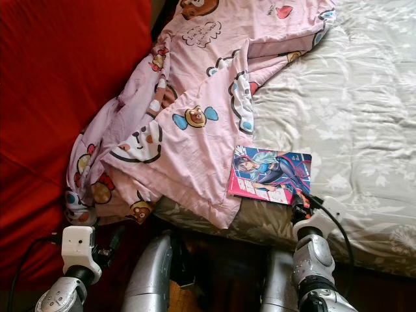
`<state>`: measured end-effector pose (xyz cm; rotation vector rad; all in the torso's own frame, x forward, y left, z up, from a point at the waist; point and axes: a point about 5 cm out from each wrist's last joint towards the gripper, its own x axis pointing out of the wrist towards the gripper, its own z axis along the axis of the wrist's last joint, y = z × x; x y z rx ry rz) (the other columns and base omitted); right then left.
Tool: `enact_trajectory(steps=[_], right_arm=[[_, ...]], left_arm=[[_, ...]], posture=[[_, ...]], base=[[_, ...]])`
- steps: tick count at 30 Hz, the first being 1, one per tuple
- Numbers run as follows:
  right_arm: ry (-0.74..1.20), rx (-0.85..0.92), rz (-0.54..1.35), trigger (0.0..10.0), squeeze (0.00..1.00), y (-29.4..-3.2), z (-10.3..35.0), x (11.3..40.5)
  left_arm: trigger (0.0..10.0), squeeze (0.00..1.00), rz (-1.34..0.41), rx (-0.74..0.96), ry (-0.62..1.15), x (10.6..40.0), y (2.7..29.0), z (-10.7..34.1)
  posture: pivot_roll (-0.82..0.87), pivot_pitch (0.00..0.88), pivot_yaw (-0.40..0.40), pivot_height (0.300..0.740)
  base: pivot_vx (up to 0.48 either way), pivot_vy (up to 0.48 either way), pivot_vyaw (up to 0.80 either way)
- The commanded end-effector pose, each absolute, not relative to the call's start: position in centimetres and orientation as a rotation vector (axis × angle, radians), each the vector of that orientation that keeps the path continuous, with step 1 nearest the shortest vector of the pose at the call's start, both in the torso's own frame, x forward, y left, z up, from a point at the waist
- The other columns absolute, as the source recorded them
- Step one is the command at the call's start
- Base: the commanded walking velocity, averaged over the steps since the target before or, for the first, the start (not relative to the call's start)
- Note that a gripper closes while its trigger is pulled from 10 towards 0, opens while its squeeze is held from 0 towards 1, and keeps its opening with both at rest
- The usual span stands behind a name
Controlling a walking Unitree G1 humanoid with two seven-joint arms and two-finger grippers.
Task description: Clean up the room
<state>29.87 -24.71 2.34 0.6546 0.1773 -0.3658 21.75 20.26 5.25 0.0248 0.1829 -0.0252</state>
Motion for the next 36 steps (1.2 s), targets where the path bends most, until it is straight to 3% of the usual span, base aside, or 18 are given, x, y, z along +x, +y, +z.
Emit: enact_trajectory(steps=[1, 5, 12, 27, 36], right_arm=[[0.279, 0.816, -0.451, 10.0, 0.0, -24.2, -0.5, 27.6], [0.225, 1.09, -0.494, 10.0, 0.0, -24.2, -1.2, 26.9], [0.19, 1.233, -0.51, 10.0, 0.0, -24.2, -1.3, 27.0], [0.297, 1.275, -0.293, 10.0, 0.0, -19.8, -0.9, 28.5], [0.31, 1.292, -0.246, 10.0, 0.0, -18.9, -0.8, 28.8]], left_arm=[[10.0, 0.0, -0.017, 0.053, 0.228, 20.9, 20.9, 4.7], [10.0, 0.0, -0.02, 0.056, 0.229, 20.8, 20.8, 4.8], [10.0, 0.0, -0.022, 0.065, 0.233, 20.5, 20.9, 5.0], [10.0, 0.0, -0.024, 0.082, 0.238, 20.2, 21.1, 5.1], [10.0, 0.0, -0.028, 0.09, 0.239, 20.2, 21.1, 5.1]], posture=[[0.1, 0.341, 0.169, 0.608], [0.12, 0.344, 0.173, 0.608], [0.13, 0.345, 0.178, 0.608], [0.15, 0.344, 0.179, 0.608], [0.16, 0.342, 0.178, 0.608]], base=[[0.0, 0.0, 0.0], [0.0, 0.0, 0.0], [0.0, 0.0, 0.0], [0.0, 0.0, 0.0], [0.0, 0.0, 0.0]])
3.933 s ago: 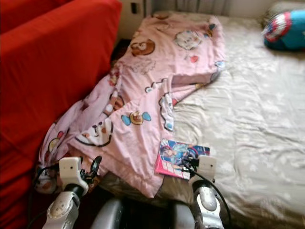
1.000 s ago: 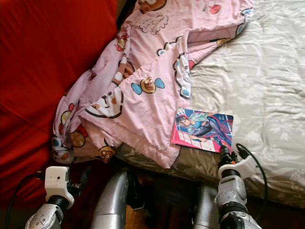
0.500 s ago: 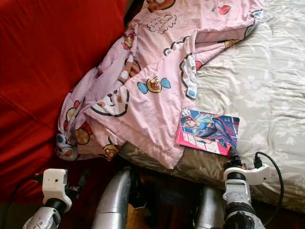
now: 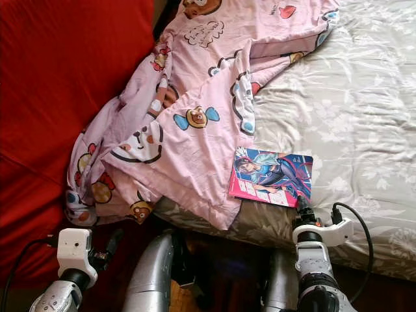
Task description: Clean up the room
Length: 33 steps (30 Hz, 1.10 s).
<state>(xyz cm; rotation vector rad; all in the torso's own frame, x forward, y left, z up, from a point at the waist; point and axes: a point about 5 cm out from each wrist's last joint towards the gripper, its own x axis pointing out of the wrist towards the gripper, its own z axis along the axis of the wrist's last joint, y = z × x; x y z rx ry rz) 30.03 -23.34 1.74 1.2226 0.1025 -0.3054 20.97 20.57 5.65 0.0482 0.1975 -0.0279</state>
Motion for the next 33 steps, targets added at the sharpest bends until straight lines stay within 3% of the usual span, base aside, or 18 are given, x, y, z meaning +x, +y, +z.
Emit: enact_trajectory(steps=[1, 10, 11, 33], right_arm=[[0.308, 1.294, -0.245, 10.0, 0.0, -18.9, -0.8, 28.8], [0.308, 1.307, -0.171, 10.0, 0.0, -17.6, -0.2, 29.6], [0.305, 1.305, -0.157, 0.0, 0.0, -17.4, 0.0, 29.8], [0.197, 1.285, -0.066, 0.0, 0.0, -17.5, 1.7, 31.1]], left_arm=[[10.0, 0.0, -0.028, 0.09, 0.24, 20.2, 21.1, 5.2], [10.0, 0.0, -0.028, 0.1, 0.244, 20.0, 21.1, 5.0], [10.0, 0.0, -0.025, 0.102, 0.241, 20.1, 21.1, 5.1], [10.0, 0.0, -0.024, 0.121, 0.24, 21.1, 20.9, 4.6]], posture=[[0.17, 0.342, 0.177, 0.608], [0.17, 0.324, 0.168, 0.608], [0.18, 0.317, 0.166, 0.608], [0.14, 0.269, 0.154, 0.608]], base=[[0.0, 0.0, 0.0], [0.0, 0.0, 0.0], [0.0, 0.0, 0.0], [0.0, 0.0, 0.0]])
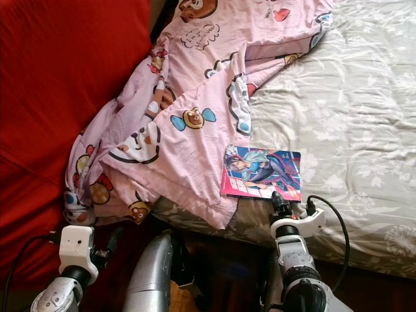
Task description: Clean up the room
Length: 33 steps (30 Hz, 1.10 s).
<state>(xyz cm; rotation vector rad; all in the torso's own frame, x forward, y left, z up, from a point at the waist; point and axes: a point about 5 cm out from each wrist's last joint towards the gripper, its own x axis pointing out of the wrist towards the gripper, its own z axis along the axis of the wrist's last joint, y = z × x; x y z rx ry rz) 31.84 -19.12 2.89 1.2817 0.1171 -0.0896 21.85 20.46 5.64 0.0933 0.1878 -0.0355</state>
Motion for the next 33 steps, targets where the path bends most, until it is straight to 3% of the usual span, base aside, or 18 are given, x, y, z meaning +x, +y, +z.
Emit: enact_trajectory(steps=[1, 9, 14, 16, 17, 18, 19, 21, 33], right_arm=[[0.155, 1.281, -0.05, 0.0, 0.0, -17.7, 2.2, 31.4], [-0.104, 1.251, 0.032, 0.0, 0.0, -18.7, 4.5, 32.0], [-0.172, 1.148, 0.015, 0.0, 0.0, -19.1, 5.1, 31.4], [-0.175, 1.025, -0.038, 0.0, 0.0, -19.4, 5.2, 30.9], [-0.155, 0.943, -0.062, 2.5, 0.0, -19.3, 5.2, 30.6], [-0.144, 0.889, -0.077, 2.5, 0.0, -19.2, 5.2, 30.4], [-0.133, 0.811, -0.075, 10.0, 0.0, -19.0, 5.3, 30.0], [-0.132, 0.607, -0.055, 10.0, 0.0, -18.4, 6.0, 29.0], [-0.176, 0.319, -0.008, 10.0, 0.0, -17.1, 8.7, 28.5]], left_arm=[[10.0, 0.0, -0.027, 0.12, 0.236, 21.4, 20.7, 4.5], [10.0, 0.0, -0.021, 0.117, 0.232, 22.4, 20.8, 4.1], [10.0, 0.0, -0.008, 0.117, 0.234, 22.8, 21.2, 3.8], [10.0, 0.0, 0.005, 0.113, 0.236, 22.9, 21.4, 3.6], [10.0, 0.0, 0.014, 0.108, 0.241, 22.9, 21.5, 3.4], [10.0, 0.0, 0.02, 0.105, 0.244, 23.0, 21.6, 3.2], [10.0, 0.0, 0.033, 0.097, 0.251, 23.0, 21.8, 3.0], [10.0, 0.0, 0.067, 0.072, 0.261, 23.1, 22.3, 2.6], [10.0, 0.0, 0.119, 0.006, 0.284, 23.8, 22.7, 1.4]], posture=[[0.13, 0.261, 0.151, 0.608], [0.08, 0.225, 0.141, 0.608], [0.07, 0.21, 0.132, 0.608], [0.06, 0.2, 0.127, 0.608], [0.05, 0.195, 0.123, 0.608], [0.04, 0.193, 0.122, 0.608], [0.04, 0.186, 0.118, 0.608], [0.03, 0.18, 0.112, 0.608], [0.01, 0.139, 0.083, 0.608]], base=[[0.0, 0.0, 0.0], [0.0, 0.0, 0.0], [0.0, 0.0, 0.0], [0.0, 0.0, 0.0], [0.0, 0.0, 0.0], [0.0, 0.0, 0.0], [0.0, 0.0, 0.0], [0.0, 0.0, 0.0], [0.0, 0.0, 0.0]])
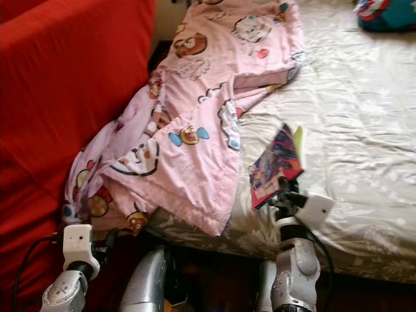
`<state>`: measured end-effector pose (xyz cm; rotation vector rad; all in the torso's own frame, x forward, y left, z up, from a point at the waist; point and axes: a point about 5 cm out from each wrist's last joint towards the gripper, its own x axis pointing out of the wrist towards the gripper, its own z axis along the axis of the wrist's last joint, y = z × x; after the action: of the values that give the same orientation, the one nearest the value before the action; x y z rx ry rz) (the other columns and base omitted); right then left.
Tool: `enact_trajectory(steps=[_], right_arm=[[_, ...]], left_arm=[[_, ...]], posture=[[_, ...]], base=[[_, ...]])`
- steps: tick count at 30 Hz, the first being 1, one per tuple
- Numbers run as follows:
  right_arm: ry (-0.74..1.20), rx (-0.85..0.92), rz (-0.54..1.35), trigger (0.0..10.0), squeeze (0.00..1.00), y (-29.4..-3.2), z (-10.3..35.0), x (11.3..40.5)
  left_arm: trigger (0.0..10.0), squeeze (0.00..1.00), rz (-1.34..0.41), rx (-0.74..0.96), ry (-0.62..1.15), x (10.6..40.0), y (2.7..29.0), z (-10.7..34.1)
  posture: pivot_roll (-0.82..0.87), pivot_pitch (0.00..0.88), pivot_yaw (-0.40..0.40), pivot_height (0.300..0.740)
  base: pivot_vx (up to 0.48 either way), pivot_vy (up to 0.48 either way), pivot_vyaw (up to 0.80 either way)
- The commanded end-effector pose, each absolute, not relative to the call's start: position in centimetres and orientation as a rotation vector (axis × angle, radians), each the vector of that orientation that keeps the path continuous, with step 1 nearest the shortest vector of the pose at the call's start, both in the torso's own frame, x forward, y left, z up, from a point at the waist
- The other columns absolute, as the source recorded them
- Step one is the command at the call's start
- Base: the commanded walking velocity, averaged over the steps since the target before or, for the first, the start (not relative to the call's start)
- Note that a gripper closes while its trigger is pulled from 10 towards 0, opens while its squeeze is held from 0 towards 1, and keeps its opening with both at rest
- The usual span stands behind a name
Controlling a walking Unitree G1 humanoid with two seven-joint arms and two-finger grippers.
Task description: Clean up the room
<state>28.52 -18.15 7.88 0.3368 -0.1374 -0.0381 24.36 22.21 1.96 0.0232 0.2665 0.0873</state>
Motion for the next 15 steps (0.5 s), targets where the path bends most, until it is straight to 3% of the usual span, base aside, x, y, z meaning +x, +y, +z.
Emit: enact_trajectory(steps=[1, 15], right_arm=[[-0.175, 0.313, -0.021, 10.0, 0.0, -17.0, 8.8, 28.5], [-0.102, 0.276, -0.045, 10.0, 0.0, -17.1, 8.4, 29.0]], left_arm=[[10.0, 0.0, 0.117, 0.004, 0.29, 24.0, 22.6, 1.2], [10.0, 0.0, 0.109, -0.047, 0.45, 23.1, 21.3, -2.5]], posture=[[0.0, 0.129, 0.08, 0.617], [-0.04, 0.077, 0.045, 0.702]], base=[[0.0, 0.0, 0.0], [0.0, 0.0, 0.0]])
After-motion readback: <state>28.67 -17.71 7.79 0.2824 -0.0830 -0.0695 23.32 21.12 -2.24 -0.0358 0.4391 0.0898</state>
